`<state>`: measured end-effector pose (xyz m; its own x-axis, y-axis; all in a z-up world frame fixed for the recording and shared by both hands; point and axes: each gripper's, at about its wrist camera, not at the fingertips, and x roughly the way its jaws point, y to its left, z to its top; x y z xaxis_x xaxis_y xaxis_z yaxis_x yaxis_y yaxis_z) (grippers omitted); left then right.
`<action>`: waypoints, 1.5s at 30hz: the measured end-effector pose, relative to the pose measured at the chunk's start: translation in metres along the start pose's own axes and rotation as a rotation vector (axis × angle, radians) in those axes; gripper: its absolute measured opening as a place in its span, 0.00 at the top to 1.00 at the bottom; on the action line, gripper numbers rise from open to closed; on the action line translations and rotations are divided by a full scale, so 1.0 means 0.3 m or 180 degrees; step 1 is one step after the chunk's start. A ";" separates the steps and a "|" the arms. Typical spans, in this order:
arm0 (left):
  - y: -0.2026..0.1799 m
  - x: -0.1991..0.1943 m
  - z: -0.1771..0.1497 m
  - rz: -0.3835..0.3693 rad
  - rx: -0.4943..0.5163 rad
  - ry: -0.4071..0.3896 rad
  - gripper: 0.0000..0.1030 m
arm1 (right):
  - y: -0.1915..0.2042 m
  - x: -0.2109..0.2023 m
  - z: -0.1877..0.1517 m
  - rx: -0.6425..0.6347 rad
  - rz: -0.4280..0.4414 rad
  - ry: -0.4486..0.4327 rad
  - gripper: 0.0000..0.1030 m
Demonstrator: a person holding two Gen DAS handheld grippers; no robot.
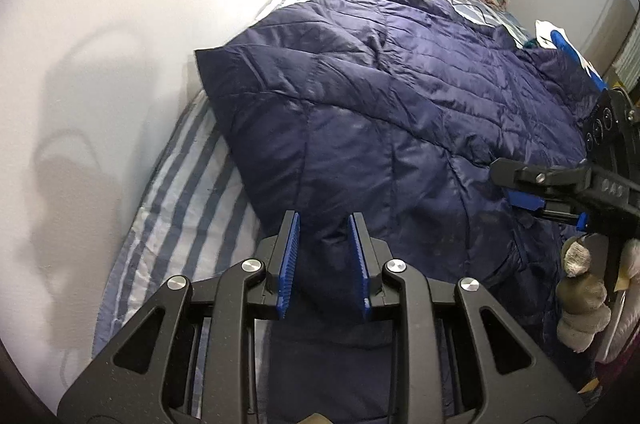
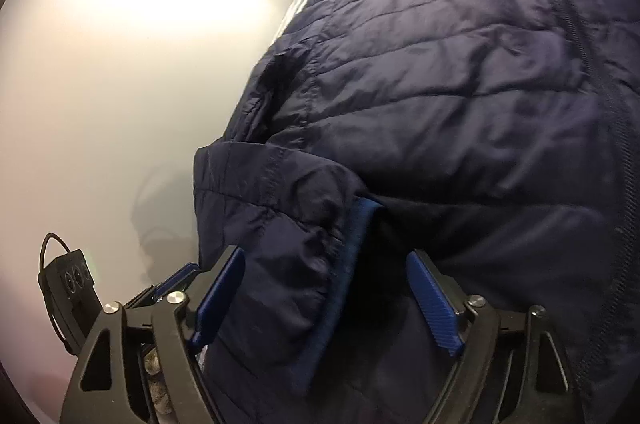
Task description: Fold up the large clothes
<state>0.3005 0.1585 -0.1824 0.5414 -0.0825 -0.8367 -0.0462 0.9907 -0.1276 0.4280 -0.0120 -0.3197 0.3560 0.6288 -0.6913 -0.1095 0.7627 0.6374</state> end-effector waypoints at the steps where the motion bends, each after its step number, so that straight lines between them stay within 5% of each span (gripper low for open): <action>1: 0.007 -0.005 0.002 0.0024 -0.0003 -0.0023 0.76 | 0.019 0.011 0.002 -0.0073 0.0013 0.0033 0.42; 3: 0.016 -0.017 0.009 0.0067 0.0000 -0.0069 0.76 | 0.049 0.028 0.004 -0.0205 -0.0009 0.0118 0.78; 6: 0.030 -0.046 0.025 0.0104 -0.0035 -0.0169 0.76 | 0.096 0.025 0.012 -0.0462 -0.0175 0.0151 0.95; 15: -0.030 -0.112 0.098 0.0157 0.0140 -0.0478 0.76 | 0.133 -0.222 0.139 -0.0852 -0.0587 -0.0399 0.98; 26: -0.243 0.019 0.266 0.0119 0.0486 -0.0561 0.75 | -0.154 -0.599 0.336 -0.0573 -0.1156 -0.0929 0.98; 36: -0.319 0.288 0.445 0.0049 0.0436 -0.0393 0.75 | -0.408 -0.664 0.487 -0.0423 -0.1639 -0.1002 0.98; 45: -0.411 0.367 0.457 0.0042 0.0605 -0.0372 0.75 | -0.529 -0.571 0.511 -0.0372 -0.1884 -0.0789 0.97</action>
<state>0.4810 0.0419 -0.1856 0.6360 -0.0673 -0.7688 0.0992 0.9951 -0.0051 0.5268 -0.2641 -0.2502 0.5891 0.0546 -0.8062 0.0756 0.9896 0.1222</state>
